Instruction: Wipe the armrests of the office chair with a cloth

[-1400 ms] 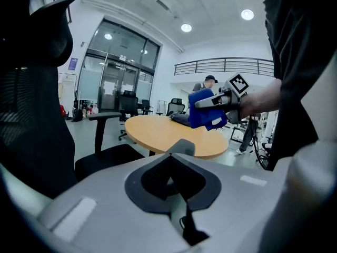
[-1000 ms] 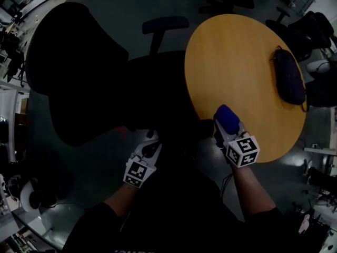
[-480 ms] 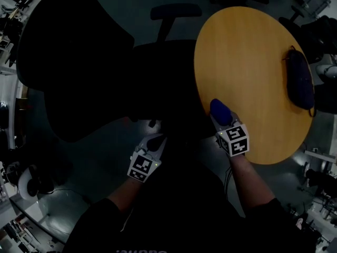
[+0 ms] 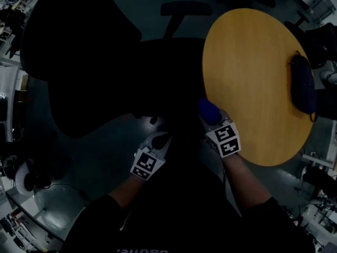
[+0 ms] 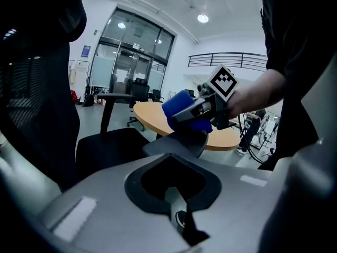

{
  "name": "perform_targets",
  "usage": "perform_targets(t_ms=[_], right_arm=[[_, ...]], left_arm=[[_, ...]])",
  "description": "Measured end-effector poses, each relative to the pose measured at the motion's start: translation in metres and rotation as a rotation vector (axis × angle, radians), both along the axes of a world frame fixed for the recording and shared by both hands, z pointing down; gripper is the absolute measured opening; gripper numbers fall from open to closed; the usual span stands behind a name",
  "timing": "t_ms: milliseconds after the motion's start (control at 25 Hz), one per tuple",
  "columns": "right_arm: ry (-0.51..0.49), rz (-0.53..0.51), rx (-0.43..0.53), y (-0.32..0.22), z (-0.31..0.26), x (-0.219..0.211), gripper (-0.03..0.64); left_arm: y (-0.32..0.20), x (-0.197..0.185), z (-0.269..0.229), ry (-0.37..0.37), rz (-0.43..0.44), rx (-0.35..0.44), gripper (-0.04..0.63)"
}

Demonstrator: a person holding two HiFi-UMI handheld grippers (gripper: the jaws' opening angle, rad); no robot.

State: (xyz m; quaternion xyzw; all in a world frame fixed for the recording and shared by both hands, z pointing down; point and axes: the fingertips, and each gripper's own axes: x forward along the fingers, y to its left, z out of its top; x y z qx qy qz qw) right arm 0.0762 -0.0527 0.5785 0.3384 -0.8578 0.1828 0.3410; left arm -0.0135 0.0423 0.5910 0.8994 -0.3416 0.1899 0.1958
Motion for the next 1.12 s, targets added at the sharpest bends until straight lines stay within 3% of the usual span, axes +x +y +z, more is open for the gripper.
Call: perform_targets(t_ms=[560, 960, 1120], right_arm=[[-0.032, -0.196, -0.009, 0.021, 0.000, -0.105, 0.106], [-0.107, -0.250, -0.013, 0.038, -0.007, -0.137, 0.107], [-0.157, -0.236, 0.009, 0.045, -0.024, -0.130, 0.107]], left_arm=[[0.015, -0.003, 0.010, -0.003, 0.029, -0.024, 0.015], [0.017, -0.007, 0.016, -0.009, 0.033, -0.030, 0.015], [0.014, -0.013, 0.015, -0.027, 0.037, -0.028, 0.015]])
